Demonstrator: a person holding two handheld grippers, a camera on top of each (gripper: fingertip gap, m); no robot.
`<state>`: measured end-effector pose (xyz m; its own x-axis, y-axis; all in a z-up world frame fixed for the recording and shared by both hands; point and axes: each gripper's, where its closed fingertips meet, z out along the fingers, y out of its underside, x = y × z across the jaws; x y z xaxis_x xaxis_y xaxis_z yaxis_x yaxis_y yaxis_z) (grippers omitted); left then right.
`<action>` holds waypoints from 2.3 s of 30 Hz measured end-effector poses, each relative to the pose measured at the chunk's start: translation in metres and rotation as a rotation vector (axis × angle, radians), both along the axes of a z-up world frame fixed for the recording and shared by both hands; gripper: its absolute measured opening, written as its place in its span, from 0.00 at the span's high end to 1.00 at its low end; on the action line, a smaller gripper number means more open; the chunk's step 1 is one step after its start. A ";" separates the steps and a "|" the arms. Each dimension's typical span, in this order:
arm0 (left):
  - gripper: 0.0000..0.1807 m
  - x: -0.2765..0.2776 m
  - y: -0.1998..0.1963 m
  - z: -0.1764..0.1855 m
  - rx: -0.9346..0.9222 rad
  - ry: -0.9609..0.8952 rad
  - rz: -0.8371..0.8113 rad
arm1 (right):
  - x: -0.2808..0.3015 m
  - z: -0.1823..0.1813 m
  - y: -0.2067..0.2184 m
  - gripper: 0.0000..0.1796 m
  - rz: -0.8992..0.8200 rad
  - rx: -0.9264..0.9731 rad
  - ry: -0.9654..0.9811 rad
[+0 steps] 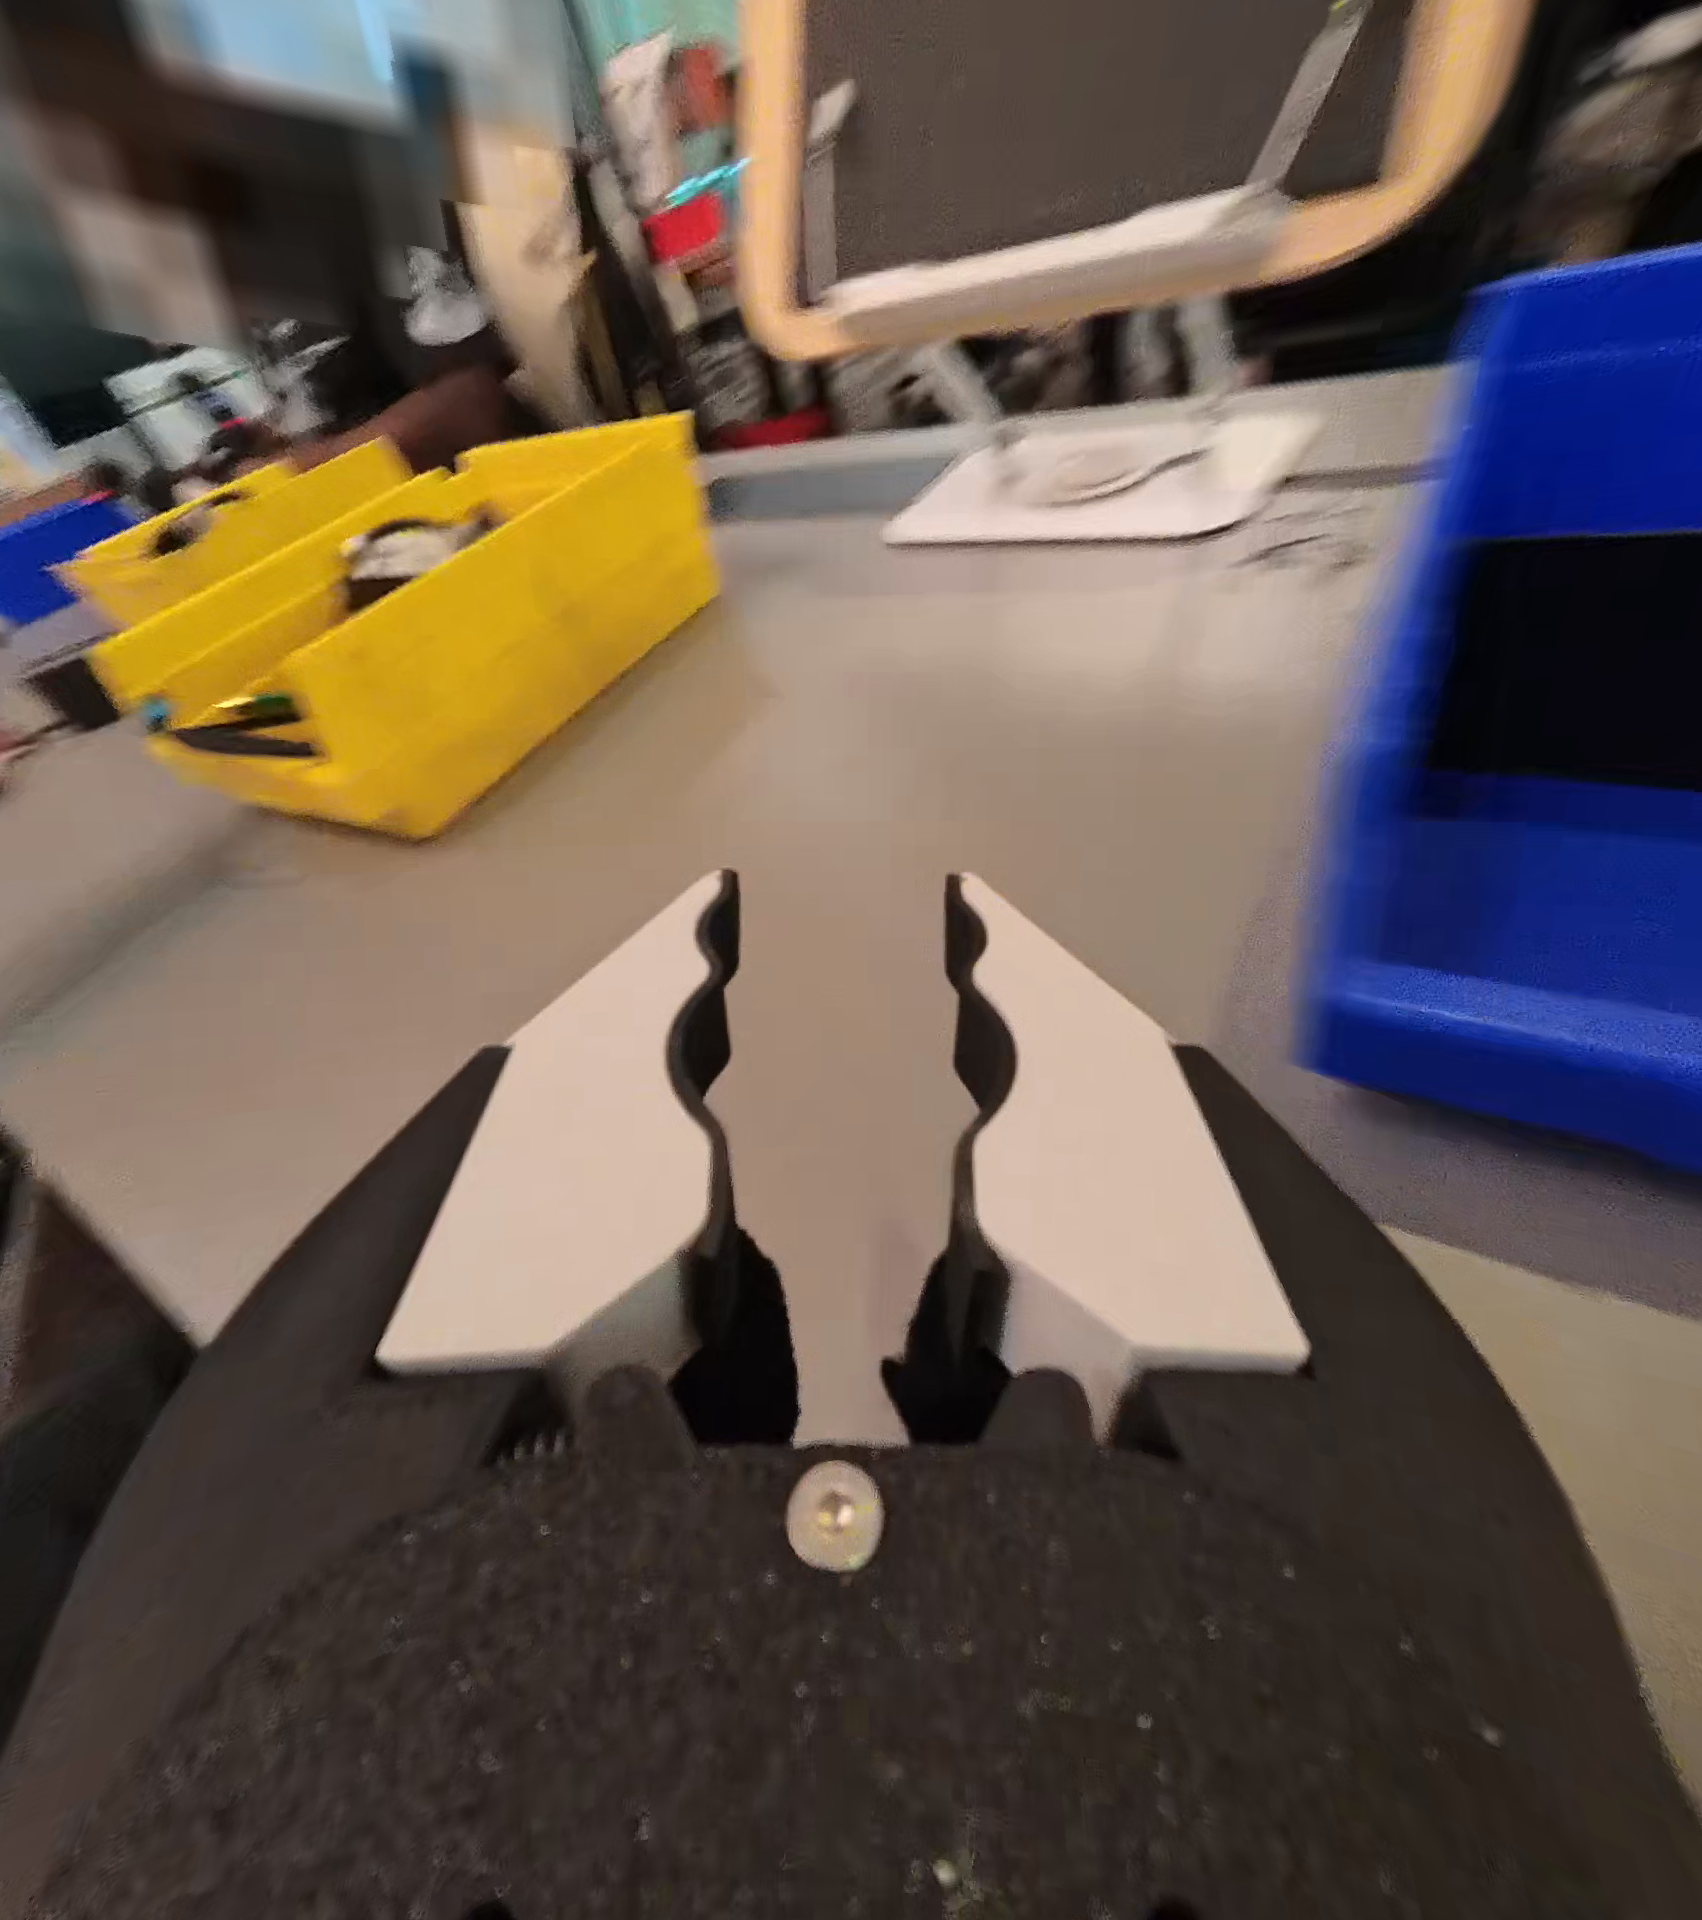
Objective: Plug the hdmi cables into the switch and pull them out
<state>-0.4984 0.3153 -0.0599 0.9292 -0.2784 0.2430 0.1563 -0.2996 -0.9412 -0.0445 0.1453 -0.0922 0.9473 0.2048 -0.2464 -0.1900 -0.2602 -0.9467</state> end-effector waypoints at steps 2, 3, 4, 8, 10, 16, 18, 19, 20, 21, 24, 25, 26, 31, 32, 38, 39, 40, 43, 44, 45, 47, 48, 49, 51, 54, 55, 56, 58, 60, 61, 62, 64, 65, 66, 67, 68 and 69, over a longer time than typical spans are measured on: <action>0.89 0.026 -0.011 0.002 -0.002 -0.029 -0.059 | 0.056 0.001 -0.014 0.77 -0.153 0.041 -0.046; 0.89 0.038 -0.017 -0.001 -0.011 -0.023 -0.080 | 0.084 0.004 -0.020 0.77 -0.232 0.050 -0.068; 0.89 0.051 -0.024 -0.005 -0.030 -0.017 -0.102 | 0.109 0.006 -0.026 0.76 -0.301 0.047 -0.085; 0.88 0.089 -0.068 -0.047 -0.108 0.050 -0.180 | 0.179 0.007 -0.047 0.75 -0.500 0.045 -0.153; 0.89 0.101 -0.085 -0.070 -0.183 0.118 -0.224 | 0.191 0.006 -0.051 0.73 -0.535 0.043 -0.114; 0.87 0.099 -0.072 -0.066 -0.035 0.376 -0.204 | 0.174 -0.018 -0.032 0.72 -0.449 -0.044 -0.105; 0.87 0.097 -0.070 -0.066 -0.025 0.384 -0.199 | 0.164 -0.019 -0.027 0.72 -0.424 -0.044 -0.071; 0.87 0.096 -0.069 -0.067 -0.031 0.376 -0.199 | 0.161 -0.018 -0.025 0.72 -0.419 -0.032 -0.051; 0.87 0.095 -0.068 -0.068 -0.039 0.366 -0.202 | 0.158 -0.017 -0.023 0.72 -0.411 -0.025 -0.035; 0.87 0.094 -0.067 -0.069 -0.047 0.356 -0.202 | 0.154 -0.018 -0.022 0.72 -0.396 -0.028 -0.026; 0.87 0.092 -0.065 -0.070 -0.066 0.322 -0.202 | 0.150 -0.027 -0.021 0.72 -0.376 -0.068 -0.026; 0.87 0.092 -0.065 -0.070 -0.071 0.310 -0.205 | 0.150 -0.026 -0.021 0.73 -0.378 -0.061 -0.017; 0.87 0.092 -0.065 -0.070 -0.077 0.301 -0.207 | 0.151 -0.025 -0.022 0.73 -0.377 -0.056 -0.003; 0.87 0.092 -0.063 -0.071 -0.090 0.282 -0.206 | 0.156 -0.028 -0.025 0.73 -0.375 -0.068 0.088; 0.87 0.093 -0.062 -0.071 -0.096 0.259 -0.208 | 0.156 -0.028 -0.026 0.73 -0.373 -0.068 0.108; 0.76 0.101 -0.040 -0.059 -0.184 -0.074 -0.131 | 0.156 -0.031 -0.027 0.74 -0.361 -0.079 0.138; 0.74 0.103 -0.035 -0.059 -0.211 -0.122 -0.119 | 0.155 -0.031 -0.027 0.74 -0.358 -0.081 0.137; 0.72 0.106 -0.031 -0.061 -0.244 -0.174 -0.115 | 0.154 -0.031 -0.027 0.74 -0.354 -0.085 0.136; 0.73 0.110 -0.023 -0.067 -0.324 -0.330 -0.095 | 0.148 -0.034 -0.027 0.74 -0.334 -0.100 0.140; 0.80 0.110 -0.021 -0.065 -0.323 -0.376 -0.089 | 0.147 -0.035 -0.028 0.74 -0.331 -0.106 0.141; 0.88 0.110 -0.019 -0.062 -0.313 -0.407 -0.096 | 0.146 -0.036 -0.028 0.74 -0.328 -0.110 0.142; 0.95 0.113 -0.019 -0.056 -0.291 -0.429 -0.127 | 0.146 -0.038 -0.030 0.74 -0.322 -0.117 0.146; 0.95 0.115 -0.020 -0.054 -0.286 -0.417 -0.145 | 0.146 -0.038 -0.030 0.74 -0.322 -0.119 0.149; 0.96 0.118 -0.021 -0.052 -0.275 -0.393 -0.166 | 0.146 -0.039 -0.031 0.74 -0.322 -0.121 0.155; 0.97 0.122 -0.022 -0.045 -0.233 -0.328 -0.202 | 0.147 -0.039 -0.033 0.74 -0.321 -0.121 0.168; 0.97 0.130 -0.025 -0.033 -0.141 -0.140 -0.281 | 0.146 -0.038 -0.034 0.75 -0.317 -0.120 0.180; 0.97 0.133 -0.026 -0.028 -0.096 -0.068 -0.306 | 0.146 -0.038 -0.034 0.75 -0.315 -0.121 0.182; 0.97 0.135 -0.028 -0.022 -0.051 0.002 -0.330 | 0.146 -0.038 -0.034 0.75 -0.315 -0.123 0.182; 0.97 0.139 -0.031 -0.012 0.034 0.146 -0.371 | 0.145 -0.038 -0.034 0.75 -0.315 -0.124 0.180; 0.97 0.142 -0.035 -0.005 0.109 0.297 -0.408 | 0.144 -0.039 -0.034 0.75 -0.310 -0.127 0.180; 0.97 0.143 -0.037 -0.003 0.140 0.365 -0.430 | 0.143 -0.039 -0.034 0.75 -0.307 -0.130 0.181; 0.97 0.143 -0.039 -0.003 0.157 0.431 -0.445 | 0.143 -0.040 -0.034 0.75 -0.305 -0.132 0.182; 0.97 0.139 -0.038 -0.005 0.170 0.568 -0.460 | 0.141 -0.040 -0.033 0.75 -0.300 -0.136 0.182; 0.97 0.136 -0.037 -0.004 0.186 0.641 -0.461 | 0.141 -0.041 -0.033 0.75 -0.300 -0.137 0.182; 0.97 0.134 -0.036 -0.003 0.203 0.714 -0.460 | 0.141 -0.041 -0.033 0.75 -0.299 -0.137 0.181; 0.97 0.131 -0.035 -0.001 0.214 0.775 -0.453 | 0.142 -0.041 -0.033 0.75 -0.299 -0.138 0.181; 0.97 0.127 -0.033 0.002 0.224 0.825 -0.439 | 0.142 -0.041 -0.034 0.75 -0.301 -0.139 0.181; 0.97 0.123 -0.031 0.005 0.239 0.876 -0.417 | 0.143 -0.041 -0.034 0.76 -0.304 -0.139 0.181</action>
<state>-0.3750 0.2840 -0.0545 0.5706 -0.5751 -0.5862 -0.6960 0.0402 -0.7169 0.0985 0.1111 -0.1332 0.8981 -0.1260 -0.4214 -0.4396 -0.2902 -0.8500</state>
